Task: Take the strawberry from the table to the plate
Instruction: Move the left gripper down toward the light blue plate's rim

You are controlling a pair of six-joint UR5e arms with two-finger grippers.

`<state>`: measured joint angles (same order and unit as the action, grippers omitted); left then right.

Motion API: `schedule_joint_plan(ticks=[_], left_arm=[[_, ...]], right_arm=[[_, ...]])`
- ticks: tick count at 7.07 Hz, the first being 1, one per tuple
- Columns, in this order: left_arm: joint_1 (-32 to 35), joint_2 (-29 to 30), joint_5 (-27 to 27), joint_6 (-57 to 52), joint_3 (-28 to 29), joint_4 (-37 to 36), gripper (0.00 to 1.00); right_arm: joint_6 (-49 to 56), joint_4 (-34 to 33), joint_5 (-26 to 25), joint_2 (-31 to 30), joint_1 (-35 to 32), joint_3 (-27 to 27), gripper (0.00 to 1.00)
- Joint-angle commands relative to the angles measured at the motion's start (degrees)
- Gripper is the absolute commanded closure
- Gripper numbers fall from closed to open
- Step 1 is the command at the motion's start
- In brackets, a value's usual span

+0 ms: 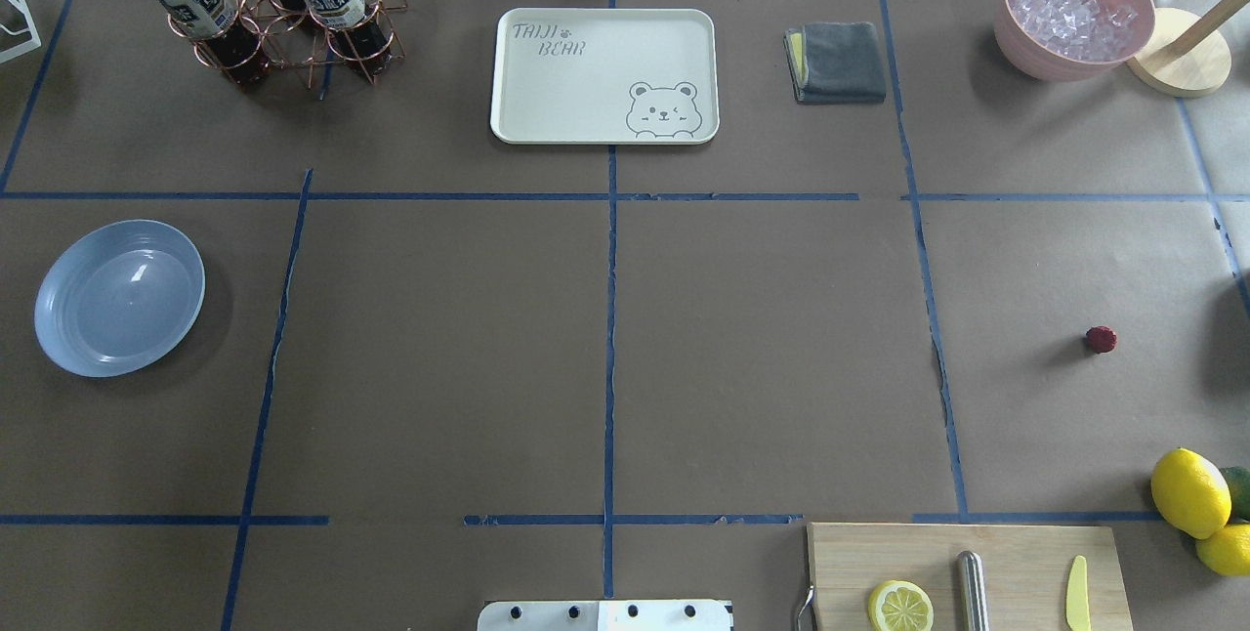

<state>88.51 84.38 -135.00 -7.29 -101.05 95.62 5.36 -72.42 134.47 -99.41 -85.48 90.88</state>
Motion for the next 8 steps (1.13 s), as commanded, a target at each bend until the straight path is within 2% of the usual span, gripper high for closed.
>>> schedule_joint_plan(ticks=[1, 4, 6, 7, 8], left_arm=[[0.0, -0.1, -0.1, 0.0, -1.6, -0.2, 0.0], [0.0, -0.1, 0.0, 0.0, -1.7, 0.0, 0.0], [-0.1, 0.9, -0.2, 0.1, -3.4, 0.4, 0.0], [-0.3, 2.4, -0.6, 0.3, -2.7, 7.0, 0.0], [-0.3, 4.2, -0.2, 0.5, 0.6, 19.9, 0.0]], right_arm=[[0.1, 0.2, -0.1, -0.1, 0.0, 0.1, 0.0], [0.2, 0.8, 2.7, -0.3, 0.0, 2.2, 0.0], [0.0, 4.6, 2.5, 0.9, 0.0, 2.7, 0.0], [-0.5, 8.9, 2.8, 4.2, 0.0, 1.6, 0.0], [-11.1, 9.6, 3.6, 4.7, 0.0, 2.5, 0.0]])
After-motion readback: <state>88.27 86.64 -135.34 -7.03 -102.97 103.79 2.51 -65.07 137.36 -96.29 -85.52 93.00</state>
